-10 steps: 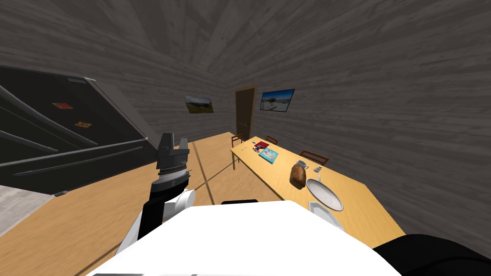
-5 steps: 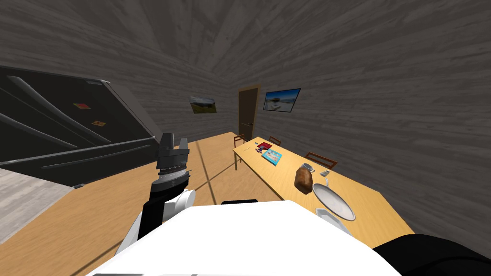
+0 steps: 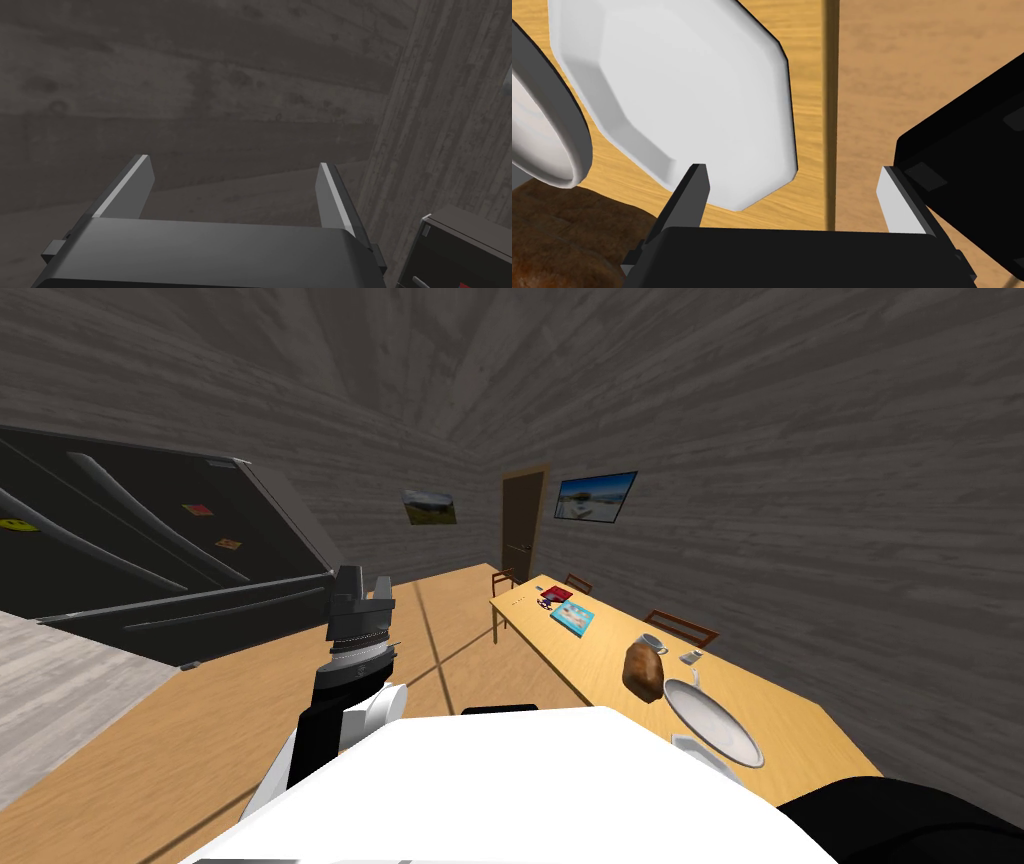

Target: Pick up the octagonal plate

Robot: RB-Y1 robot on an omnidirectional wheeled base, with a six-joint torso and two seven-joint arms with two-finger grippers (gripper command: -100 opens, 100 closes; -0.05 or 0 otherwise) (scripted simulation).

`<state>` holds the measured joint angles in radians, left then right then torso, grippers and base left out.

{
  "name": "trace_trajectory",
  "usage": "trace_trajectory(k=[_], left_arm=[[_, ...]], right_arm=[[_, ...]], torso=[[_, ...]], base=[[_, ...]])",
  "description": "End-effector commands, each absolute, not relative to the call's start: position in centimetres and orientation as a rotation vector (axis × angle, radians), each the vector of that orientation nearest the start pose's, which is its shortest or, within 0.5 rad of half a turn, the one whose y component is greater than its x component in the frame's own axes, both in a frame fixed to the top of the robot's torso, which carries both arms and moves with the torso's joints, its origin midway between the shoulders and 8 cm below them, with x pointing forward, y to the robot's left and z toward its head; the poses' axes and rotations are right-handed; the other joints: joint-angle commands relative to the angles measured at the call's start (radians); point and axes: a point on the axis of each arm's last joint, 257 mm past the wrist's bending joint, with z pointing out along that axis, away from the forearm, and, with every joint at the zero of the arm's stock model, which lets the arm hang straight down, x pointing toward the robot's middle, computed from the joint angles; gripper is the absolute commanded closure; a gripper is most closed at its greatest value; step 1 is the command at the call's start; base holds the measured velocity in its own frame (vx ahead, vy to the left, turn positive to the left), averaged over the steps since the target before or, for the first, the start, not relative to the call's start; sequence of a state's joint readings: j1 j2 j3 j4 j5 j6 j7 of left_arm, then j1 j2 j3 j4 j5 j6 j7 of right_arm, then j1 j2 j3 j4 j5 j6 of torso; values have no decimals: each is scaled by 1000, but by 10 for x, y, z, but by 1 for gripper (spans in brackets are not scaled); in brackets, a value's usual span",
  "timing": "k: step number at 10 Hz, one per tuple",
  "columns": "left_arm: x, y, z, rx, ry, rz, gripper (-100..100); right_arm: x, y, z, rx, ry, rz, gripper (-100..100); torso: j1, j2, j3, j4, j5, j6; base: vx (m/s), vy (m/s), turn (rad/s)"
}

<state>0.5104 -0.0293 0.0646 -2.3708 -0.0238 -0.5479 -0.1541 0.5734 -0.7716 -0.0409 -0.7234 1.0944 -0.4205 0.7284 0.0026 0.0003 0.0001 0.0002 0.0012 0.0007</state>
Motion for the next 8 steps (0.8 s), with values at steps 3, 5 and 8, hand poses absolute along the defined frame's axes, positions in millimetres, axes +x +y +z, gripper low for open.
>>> trace_trajectory(k=[3, 5, 8], left_arm=[[311, 293, 70, -498, 546, -1096, 0], [311, 293, 70, -498, 546, -1096, 0], [311, 293, 70, -498, 546, -1096, 0]], right_arm=[[-49, -665, -518, -903, 2835, -545, -100], [-43, -662, -520, -887, 2823, -537, 0], [1, -668, -520, -852, 2783, -565, -100]], torso=[[-1, 0, 0, 0, 0, 0], [-1, 1, 0, 0, -1, 0], [-3, 3, 2, 1, -1, 0]], base=[[20, 20, 39], [6, 5, 5], [-35, -10, -33]])
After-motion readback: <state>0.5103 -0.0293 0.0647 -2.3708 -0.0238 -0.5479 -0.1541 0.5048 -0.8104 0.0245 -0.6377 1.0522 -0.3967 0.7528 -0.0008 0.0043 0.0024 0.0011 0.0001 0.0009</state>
